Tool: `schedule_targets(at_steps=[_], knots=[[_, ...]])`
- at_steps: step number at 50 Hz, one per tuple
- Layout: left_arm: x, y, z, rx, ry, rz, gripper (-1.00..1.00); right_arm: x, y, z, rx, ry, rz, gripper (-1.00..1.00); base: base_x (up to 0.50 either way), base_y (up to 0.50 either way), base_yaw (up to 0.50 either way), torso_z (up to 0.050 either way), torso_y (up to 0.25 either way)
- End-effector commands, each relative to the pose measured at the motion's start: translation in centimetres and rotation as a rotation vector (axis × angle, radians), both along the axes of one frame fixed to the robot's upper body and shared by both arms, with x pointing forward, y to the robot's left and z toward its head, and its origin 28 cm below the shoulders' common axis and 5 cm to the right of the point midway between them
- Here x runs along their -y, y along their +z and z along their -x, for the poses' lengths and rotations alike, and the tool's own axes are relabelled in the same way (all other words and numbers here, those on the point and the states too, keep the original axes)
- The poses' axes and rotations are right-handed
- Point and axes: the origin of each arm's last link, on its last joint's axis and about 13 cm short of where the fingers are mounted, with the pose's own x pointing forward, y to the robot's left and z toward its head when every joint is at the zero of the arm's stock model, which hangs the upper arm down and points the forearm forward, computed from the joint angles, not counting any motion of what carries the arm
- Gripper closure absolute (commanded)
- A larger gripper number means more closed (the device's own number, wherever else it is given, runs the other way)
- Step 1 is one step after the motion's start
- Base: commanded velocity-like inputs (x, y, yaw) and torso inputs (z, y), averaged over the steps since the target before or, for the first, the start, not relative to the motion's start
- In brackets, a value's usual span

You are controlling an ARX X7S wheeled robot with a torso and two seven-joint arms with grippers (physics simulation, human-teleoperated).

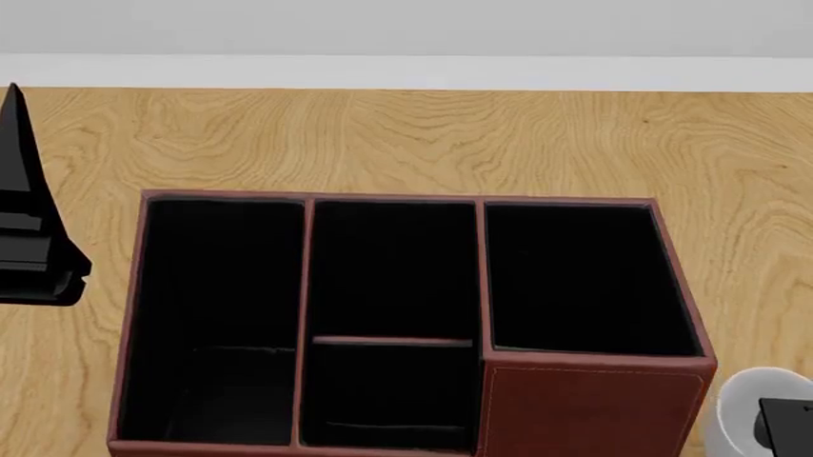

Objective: Pick up the white mug and place it to the right of the caddy.

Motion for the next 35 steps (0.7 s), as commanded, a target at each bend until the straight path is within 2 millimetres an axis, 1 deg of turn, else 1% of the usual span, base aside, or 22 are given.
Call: schedule_targets(at_steps=[1,17,31,35], knots=[[0.0,0.0,0.1,0.001,-0.001,0.002,-1.0,0.1,-0.4,0.0,0.012,0.0,0.039,-1.0,0.0,0.0,0.0,0.0,0.0],[-0.1,0.0,0.0,0.004,-0.006,0.008,-1.0,-0.2,0.7,0.7,0.036,0.011,0.051,-1.0,0.0,0.0,0.0,0.0,0.0],[0.0,0.1,0.2,0.008,-0.013,0.01,-1.0,-0.4,3.4,1.7,0.108,0.023,0.064,-1.0,0.0,0.0,0.0,0.0,0.0],[0.0,0.1,0.2,0.01,-0.013,0.012,-1.0,-0.4,4.7,2.1,0.144,0.025,0.069,-1.0,0.0,0.0,0.0,0.0,0.0]])
